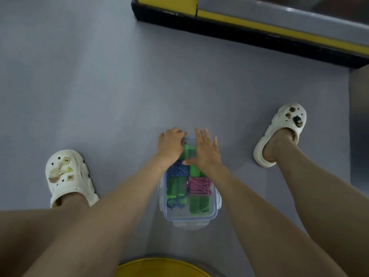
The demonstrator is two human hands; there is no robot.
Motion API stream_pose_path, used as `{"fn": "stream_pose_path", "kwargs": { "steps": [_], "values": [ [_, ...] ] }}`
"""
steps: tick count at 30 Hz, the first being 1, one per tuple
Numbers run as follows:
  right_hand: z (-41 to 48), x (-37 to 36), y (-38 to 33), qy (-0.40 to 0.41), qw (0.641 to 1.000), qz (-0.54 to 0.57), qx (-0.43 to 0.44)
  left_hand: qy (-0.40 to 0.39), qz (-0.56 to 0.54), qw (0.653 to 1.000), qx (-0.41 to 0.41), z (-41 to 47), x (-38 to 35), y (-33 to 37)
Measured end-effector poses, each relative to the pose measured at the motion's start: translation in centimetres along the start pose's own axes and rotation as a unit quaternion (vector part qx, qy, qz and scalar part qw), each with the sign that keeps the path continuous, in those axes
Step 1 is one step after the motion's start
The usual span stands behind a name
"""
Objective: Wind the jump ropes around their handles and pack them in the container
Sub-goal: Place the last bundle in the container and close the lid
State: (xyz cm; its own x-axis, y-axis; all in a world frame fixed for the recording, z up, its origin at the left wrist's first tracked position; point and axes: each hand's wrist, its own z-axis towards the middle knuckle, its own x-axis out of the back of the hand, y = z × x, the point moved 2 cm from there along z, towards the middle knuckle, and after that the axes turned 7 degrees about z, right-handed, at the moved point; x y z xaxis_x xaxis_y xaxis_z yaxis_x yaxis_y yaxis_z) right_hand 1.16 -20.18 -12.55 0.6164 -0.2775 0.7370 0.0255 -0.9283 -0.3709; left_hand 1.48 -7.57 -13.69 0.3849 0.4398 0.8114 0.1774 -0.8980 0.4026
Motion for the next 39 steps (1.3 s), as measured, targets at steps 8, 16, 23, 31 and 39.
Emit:
{"fn": "stream_pose_path", "kwargs": {
  "steps": [8,16,23,31,39],
  "values": [
    [-4.8,-1.4,3.7,0.031,0.952,0.185,-0.243,-0.094,0.125,0.987,-0.035,0.2,-1.3,3.8],
    [-6.6,-1.0,6.9,0.001,0.895,0.342,-0.287,-0.039,0.099,0.993,0.054,-1.4,-0.1,0.7],
    [-6.4,-1.9,5.6,-0.114,0.843,0.42,-0.315,-0.031,-0.007,0.972,0.233,-3.6,1.9,-5.1],
    [-5.9,-1.9,4.8,0.05,0.834,0.479,-0.268,-0.044,-0.105,0.954,0.278,-5.0,1.7,-7.3],
    [-4.9,-1.0,6.2,0.144,0.823,0.481,-0.266,-0.127,-0.208,0.925,0.293,-4.9,1.0,-9.0]
  ]
}}
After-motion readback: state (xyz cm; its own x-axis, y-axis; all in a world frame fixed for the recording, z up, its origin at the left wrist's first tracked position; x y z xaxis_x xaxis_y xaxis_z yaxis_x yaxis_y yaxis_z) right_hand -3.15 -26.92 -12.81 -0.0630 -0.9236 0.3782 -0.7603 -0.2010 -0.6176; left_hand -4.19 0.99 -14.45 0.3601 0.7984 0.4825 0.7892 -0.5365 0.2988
